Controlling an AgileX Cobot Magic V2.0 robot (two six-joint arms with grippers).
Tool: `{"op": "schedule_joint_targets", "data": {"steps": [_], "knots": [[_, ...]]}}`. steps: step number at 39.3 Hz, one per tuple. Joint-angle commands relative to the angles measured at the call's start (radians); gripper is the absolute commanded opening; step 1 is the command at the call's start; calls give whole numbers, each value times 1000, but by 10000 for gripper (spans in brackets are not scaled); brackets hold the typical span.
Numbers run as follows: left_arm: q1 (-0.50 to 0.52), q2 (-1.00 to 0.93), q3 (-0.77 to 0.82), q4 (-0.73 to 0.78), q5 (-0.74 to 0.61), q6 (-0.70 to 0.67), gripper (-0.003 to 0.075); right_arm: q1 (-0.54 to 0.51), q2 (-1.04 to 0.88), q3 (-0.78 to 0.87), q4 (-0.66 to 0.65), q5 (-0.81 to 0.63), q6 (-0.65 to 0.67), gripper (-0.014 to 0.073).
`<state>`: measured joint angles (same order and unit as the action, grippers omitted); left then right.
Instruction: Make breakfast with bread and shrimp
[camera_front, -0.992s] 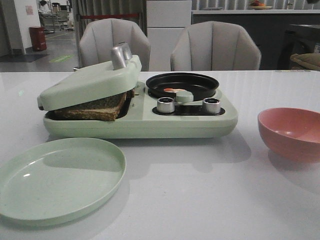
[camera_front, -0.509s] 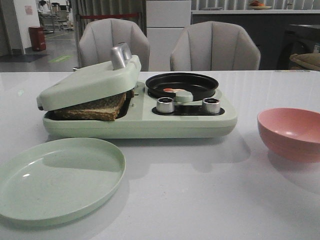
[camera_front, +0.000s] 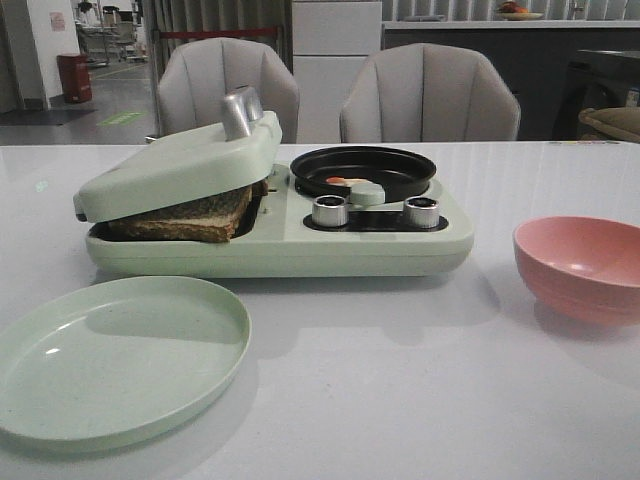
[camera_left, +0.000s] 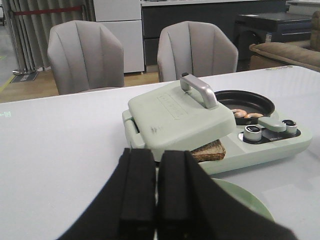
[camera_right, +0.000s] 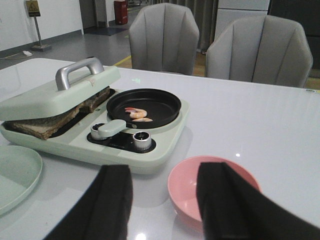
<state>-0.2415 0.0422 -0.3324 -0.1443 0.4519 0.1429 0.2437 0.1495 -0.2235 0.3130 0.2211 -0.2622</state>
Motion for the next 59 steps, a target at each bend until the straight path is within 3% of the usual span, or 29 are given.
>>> {"op": "schedule_joint_targets", "data": {"steps": [1, 6, 8, 38, 44, 49, 53, 54, 59], "knots": [[-8, 12, -26, -13, -76, -11, 114, 1, 3, -22, 5, -106, -10, 362], [-8, 12, -26, -13, -76, -11, 114, 1, 3, -22, 4, -108, -10, 169], [-8, 12, -26, -13, -76, -11, 114, 1, 3, -22, 4, -108, -10, 130], [-8, 12, -3, -13, -90, -11, 114, 1, 3, -22, 4, -104, -10, 153], [15, 12, 101, 21, -230, -18, 114, 1, 3, -22, 4, -104, -10, 153], [81, 12, 211, 124, -400, -188, 114, 1, 3, -22, 4, -104, -10, 153], [124, 12, 269, 207, -460, -245, 114, 1, 3, -22, 4, -104, -10, 153], [134, -65, 359, 226, -463, -245, 114, 1, 3, -22, 4, -105, -10, 153], [134, -65, 359, 226, -463, -245, 114, 1, 3, -22, 4, -105, -10, 153]]}}
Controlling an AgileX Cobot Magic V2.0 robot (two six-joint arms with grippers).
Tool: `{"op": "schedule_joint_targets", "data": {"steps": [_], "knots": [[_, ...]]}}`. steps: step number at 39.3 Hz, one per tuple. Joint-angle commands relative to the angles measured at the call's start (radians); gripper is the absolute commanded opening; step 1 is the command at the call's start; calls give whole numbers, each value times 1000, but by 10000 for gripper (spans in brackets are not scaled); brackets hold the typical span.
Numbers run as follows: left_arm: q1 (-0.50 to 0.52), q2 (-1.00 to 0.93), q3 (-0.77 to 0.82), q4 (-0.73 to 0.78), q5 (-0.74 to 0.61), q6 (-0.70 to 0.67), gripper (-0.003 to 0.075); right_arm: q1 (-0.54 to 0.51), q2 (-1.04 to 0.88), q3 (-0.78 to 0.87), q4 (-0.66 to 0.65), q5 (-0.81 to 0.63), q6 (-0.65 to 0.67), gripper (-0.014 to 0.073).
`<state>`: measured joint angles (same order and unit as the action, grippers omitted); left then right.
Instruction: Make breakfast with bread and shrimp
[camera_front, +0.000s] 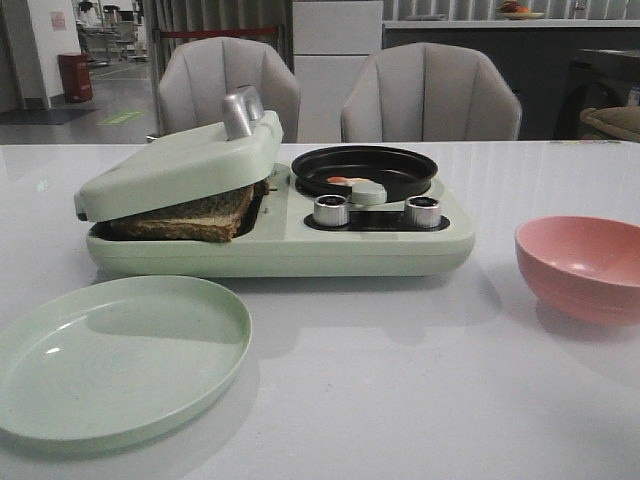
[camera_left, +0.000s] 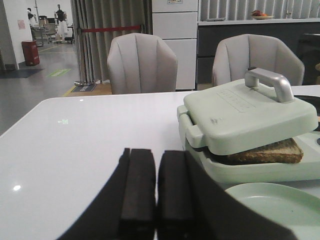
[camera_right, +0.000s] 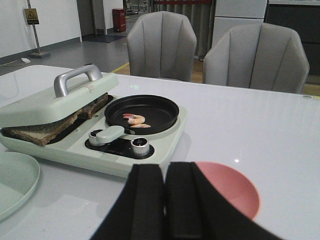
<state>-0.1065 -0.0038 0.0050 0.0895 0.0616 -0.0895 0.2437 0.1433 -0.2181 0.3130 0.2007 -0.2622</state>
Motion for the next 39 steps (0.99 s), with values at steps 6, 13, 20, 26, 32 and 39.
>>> {"op": "schedule_joint_targets", "data": {"steps": [6, 13, 20, 26, 32, 39], "knots": [[-1, -19, 22, -8, -72, -12, 114, 1, 10, -26, 4, -88, -10, 153], [-1, -19, 22, -8, -72, -12, 114, -32, 6, -17, -62, -70, -1, 153], [-1, -19, 22, -8, -72, -12, 114, -122, -31, 42, -154, -161, 133, 153], [-1, -19, 22, -8, -72, -12, 114, -193, -88, 152, -200, -253, 184, 153], [-1, -19, 22, -8, -72, -12, 114, -210, -178, 230, -210, -244, 186, 153], [-1, -17, 22, -8, -72, -12, 114, -210, -175, 228, -297, -226, 262, 153]]}}
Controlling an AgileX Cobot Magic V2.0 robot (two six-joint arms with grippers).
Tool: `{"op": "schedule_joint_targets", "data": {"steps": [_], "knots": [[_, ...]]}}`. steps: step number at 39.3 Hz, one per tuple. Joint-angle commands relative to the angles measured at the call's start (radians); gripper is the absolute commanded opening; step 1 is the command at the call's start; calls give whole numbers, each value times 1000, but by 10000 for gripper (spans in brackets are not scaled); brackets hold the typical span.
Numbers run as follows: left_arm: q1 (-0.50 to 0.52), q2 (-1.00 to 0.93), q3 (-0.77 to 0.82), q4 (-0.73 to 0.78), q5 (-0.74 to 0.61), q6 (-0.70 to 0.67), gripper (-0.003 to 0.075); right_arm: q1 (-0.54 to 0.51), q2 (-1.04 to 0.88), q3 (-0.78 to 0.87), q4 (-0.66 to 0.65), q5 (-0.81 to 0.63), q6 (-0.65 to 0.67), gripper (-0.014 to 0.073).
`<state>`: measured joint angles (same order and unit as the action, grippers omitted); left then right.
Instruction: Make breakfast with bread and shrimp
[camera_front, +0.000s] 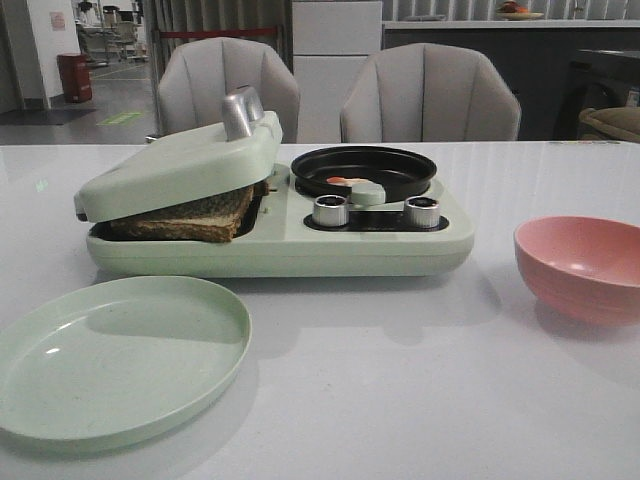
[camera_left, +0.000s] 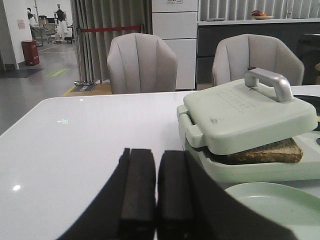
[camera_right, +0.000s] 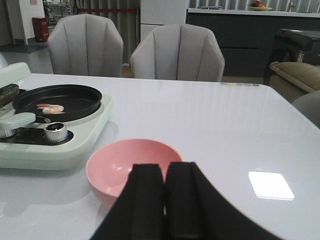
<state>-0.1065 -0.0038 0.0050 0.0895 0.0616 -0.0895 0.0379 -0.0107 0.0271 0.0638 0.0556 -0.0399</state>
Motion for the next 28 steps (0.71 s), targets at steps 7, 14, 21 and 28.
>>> {"op": "schedule_joint_targets", "data": {"steps": [7, 14, 21, 28], "knots": [[-1, -17, 22, -8, -72, -12, 114, -4, -21, -18, -81, -85, 73, 153], [-1, -17, 22, -8, -72, -12, 114, -4, -21, -18, -80, -81, 73, 153], [-1, -17, 22, -8, -72, -12, 114, -4, -21, -18, -80, -80, 73, 153], [-1, -17, 22, -8, -72, -12, 114, -4, -21, -18, -80, -80, 73, 153]]}}
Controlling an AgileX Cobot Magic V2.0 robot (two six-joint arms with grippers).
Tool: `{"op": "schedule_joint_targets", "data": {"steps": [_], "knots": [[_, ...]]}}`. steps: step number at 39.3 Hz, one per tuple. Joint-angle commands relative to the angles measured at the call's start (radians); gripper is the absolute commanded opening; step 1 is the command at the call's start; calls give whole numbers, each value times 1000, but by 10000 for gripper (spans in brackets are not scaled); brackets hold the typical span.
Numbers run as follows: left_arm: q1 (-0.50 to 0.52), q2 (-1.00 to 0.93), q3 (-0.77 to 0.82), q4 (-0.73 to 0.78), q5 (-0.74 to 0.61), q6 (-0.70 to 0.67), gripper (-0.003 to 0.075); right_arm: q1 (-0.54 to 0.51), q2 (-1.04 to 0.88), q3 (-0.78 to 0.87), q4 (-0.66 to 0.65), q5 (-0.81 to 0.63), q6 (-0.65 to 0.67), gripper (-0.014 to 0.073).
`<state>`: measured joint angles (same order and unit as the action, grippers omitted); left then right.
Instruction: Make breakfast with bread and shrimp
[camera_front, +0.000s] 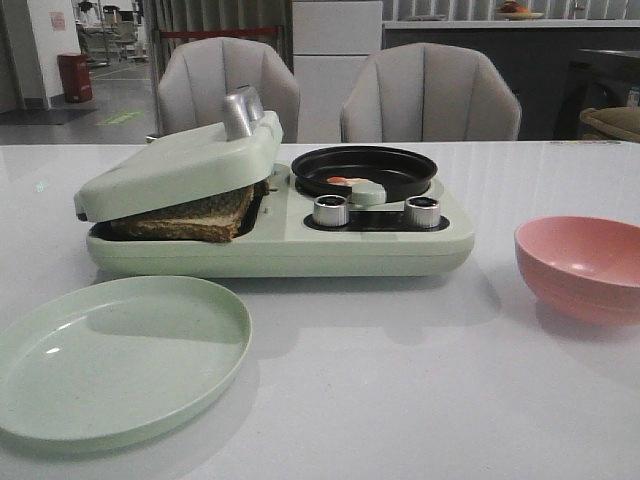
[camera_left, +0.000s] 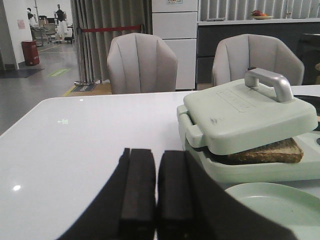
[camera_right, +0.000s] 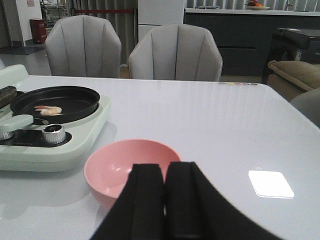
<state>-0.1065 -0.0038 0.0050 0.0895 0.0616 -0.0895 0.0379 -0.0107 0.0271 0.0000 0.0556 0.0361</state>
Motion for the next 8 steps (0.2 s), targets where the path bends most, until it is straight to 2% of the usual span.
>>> {"op": "schedule_joint_targets", "data": {"steps": [1, 8], "knots": [[-1, -17, 22, -8, -72, -12, 114, -4, -21, -18, -16, -80, -3, 153], [-1, -17, 22, -8, -72, -12, 114, -4, -21, -18, -16, -80, -3, 153]]}}
